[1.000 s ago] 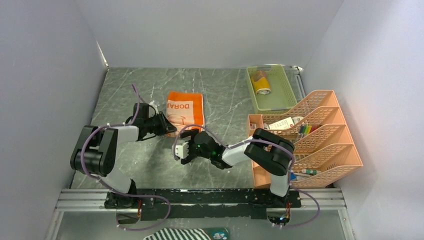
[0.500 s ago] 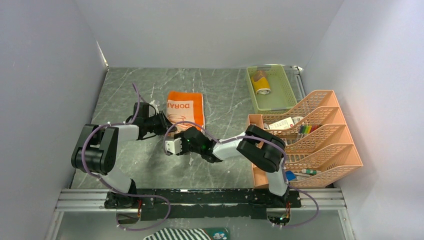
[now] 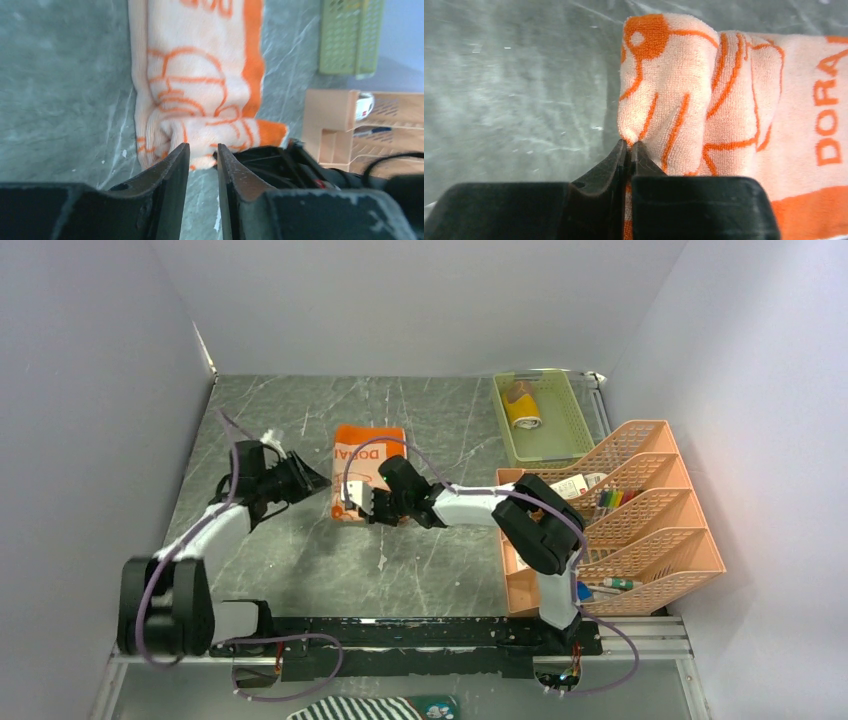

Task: Roll the towels
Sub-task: Roll the towel at the center of the board.

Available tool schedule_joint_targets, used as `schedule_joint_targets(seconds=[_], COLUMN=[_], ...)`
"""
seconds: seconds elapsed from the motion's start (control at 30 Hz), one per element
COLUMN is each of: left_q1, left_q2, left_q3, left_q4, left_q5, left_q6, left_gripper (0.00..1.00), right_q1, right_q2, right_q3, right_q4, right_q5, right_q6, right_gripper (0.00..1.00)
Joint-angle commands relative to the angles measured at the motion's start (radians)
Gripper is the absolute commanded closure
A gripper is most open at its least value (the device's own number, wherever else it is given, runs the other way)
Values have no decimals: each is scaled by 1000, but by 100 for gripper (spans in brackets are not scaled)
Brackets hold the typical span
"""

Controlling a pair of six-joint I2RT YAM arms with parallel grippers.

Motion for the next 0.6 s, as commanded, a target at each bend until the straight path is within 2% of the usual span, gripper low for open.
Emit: schedule_joint_targets(seconds=[0.0,0.13,0.33,0.57], left_q1=[37,41,40,39], left_q2=[-195,-268,-344,-424], left_q3=[37,59,20,-38], left_q4=[-157,-254,-290,-325], left_q5=[-29,3,111,122], left_q6=[2,28,57,50], left_gripper=[60,60,60,59], right_q1=[-21,-35,-82,-150], right_q2=[-47,-22,81,279], right_q3=[20,80,196,443], right_q4=[-199,-296,-429,-643], right_q5=[-287,-443,-708,-799], right_q6=[182,262,401,468], right_gripper=[100,100,100,100])
